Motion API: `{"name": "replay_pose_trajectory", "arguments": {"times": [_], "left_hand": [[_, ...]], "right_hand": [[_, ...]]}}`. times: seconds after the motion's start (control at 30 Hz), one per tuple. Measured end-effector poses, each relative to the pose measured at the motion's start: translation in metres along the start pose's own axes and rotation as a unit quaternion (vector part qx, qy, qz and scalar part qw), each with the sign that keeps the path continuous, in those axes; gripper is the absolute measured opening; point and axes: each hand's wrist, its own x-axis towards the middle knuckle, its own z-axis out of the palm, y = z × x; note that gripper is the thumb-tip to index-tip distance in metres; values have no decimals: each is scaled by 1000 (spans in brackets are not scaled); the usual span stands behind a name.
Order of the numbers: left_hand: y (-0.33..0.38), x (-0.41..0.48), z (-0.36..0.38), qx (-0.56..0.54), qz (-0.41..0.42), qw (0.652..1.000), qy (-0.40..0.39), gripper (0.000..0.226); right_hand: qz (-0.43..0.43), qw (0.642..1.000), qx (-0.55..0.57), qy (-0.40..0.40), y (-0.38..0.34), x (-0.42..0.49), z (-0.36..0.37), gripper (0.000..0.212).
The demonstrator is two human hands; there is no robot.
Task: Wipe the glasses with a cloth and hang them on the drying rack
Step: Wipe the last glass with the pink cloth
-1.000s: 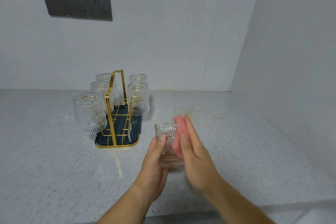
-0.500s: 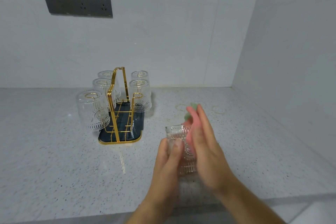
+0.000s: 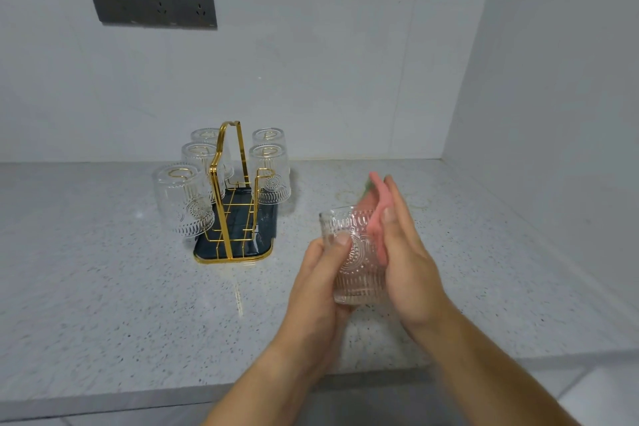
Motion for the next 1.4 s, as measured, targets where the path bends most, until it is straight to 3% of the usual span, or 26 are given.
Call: {"name": "replay_pose_trajectory", "arguments": {"times": [0.1, 0.2, 0.27, 0.33, 0.47, 0.57, 0.67, 0.77, 0.87, 0.93, 1.07, 1.17, 1.3, 1.4], "left_hand": [[11, 4, -4, 2, 4, 1000, 12, 59], [17, 9, -9, 17, 32, 997, 64, 86], [16, 6, -8, 41, 34, 995, 80, 71], [10, 0, -4, 26, 14, 999, 46, 58], [5, -5, 4, -16, -20, 1000, 16, 58], [12, -1, 0, -14, 10, 999, 50, 71], [16, -2, -7, -21, 17, 998, 60, 57], [12, -10, -2, -39, -12, 999, 27, 67], [8, -19, 10, -58, -32, 998, -5, 52], [12, -18, 13, -74, -26, 997, -14, 51], [23, -7, -2, -41, -5, 999, 32, 83], [23, -5, -5, -9, 7, 999, 38, 88], [18, -12, 3, -15, -3, 1000, -14, 51], [20, -13, 6, -47, -4, 999, -24, 43]], "right_hand": [[-48, 995, -70, -49, 12, -21, 13, 48], [-84, 979, -173, -66, 28, -43, 22, 57], [-75, 983, -153, -70, 19, -38, 18, 53], [-43, 994, -88, -47, 5, -20, 9, 48], [-13, 999, -34, -18, -11, -2, 0, 52], [-75, 986, -131, -74, 1, -30, 12, 50], [-85, 977, -177, -88, 15, -49, 15, 56], [-66, 989, -117, -67, 3, -30, 7, 53], [-7, 999, -31, -27, -15, -6, -5, 53], [-19, 998, -34, -53, -18, -12, -5, 53], [-99, 975, -180, -82, 3, -47, 13, 57], [-95, 976, -181, -72, -1, -47, 12, 55], [-6, 999, -24, -29, -22, -15, -4, 53], [-22, 996, -64, -49, -21, -20, 1, 54]]}}
